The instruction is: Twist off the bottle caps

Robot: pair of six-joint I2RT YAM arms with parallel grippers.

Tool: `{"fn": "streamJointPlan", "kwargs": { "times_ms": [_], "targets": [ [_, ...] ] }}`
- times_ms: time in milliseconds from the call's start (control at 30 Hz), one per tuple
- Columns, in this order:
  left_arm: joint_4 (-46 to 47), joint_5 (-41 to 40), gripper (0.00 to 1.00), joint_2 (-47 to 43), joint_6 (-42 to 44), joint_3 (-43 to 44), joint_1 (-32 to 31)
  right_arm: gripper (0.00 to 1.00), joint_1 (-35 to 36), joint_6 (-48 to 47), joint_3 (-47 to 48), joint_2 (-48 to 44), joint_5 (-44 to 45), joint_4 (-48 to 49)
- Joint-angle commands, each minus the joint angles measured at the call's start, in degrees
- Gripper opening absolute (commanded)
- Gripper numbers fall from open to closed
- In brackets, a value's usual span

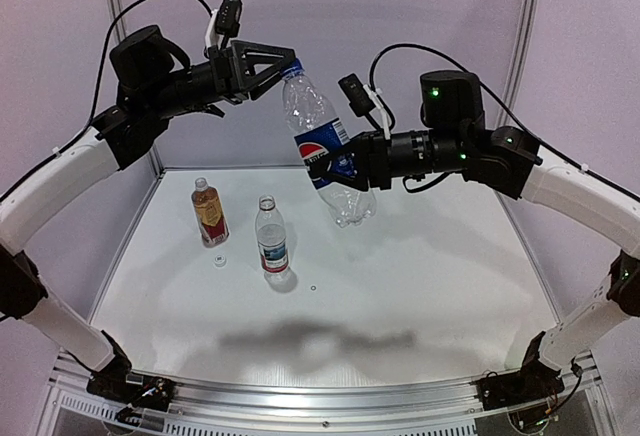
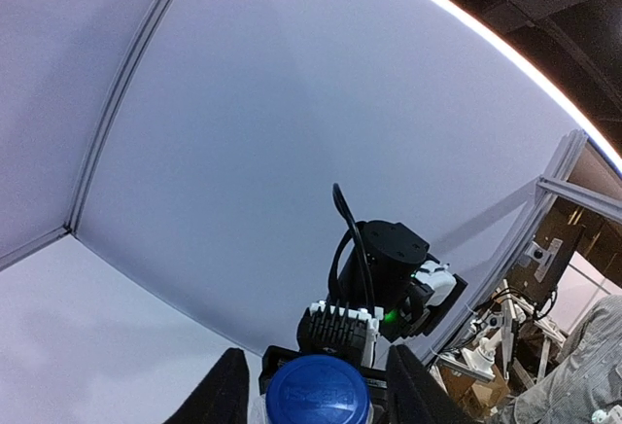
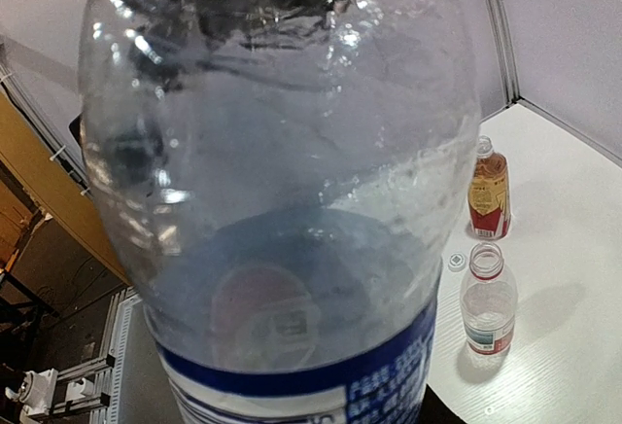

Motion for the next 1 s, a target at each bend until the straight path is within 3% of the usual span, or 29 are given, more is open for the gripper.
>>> {"fn": "streamJointPlan", "kwargs": {
  "times_ms": [0, 133, 267, 500, 667, 900, 967],
  "targets": [
    [-0.3, 0.6, 0.41, 0.8, 0.6, 1.5, -0.6, 0.39, -0.2, 0.5, 2.3, 1.4, -1.6, -0.1],
    [-2.4, -1.1, 0.27, 0.7, 0.9, 1.4, -1.2, 0.39, -0.2, 0.2, 1.9, 1.4, -0.9, -0.2],
    [-10.4, -6.5, 0.23, -0.1, 3.7, 1.4, -2.6, 0.38, -0.1, -0.2, 1.2, 1.7, 2.7, -0.5],
    [-28.5, -33.6, 0.21, -1.3, 4.7, 1.8, -7.7, 0.37, -0.1, -3.8, 1.4, 4.6, 22.4, -7.3],
    [-36.4, -46.7, 0.25, 0.3, -0.9, 2.7, -10.2, 0.37, 0.2, -4.6, 2.0, 6.8, 29.3, -8.8],
    [-36.7, -45.8, 0.42, 3.6, 2.1, 6.7, -11.8, 0.36, 0.9, -4.7, 0.8, 6.3, 31.7, -8.9],
    [-34.6, -46.1, 0.56, 2.3, 4.3, 6.5, -11.6, 0.36, 0.9, -4.6, -0.3, 5.3, 32.3, -8.7]
  ]
}}
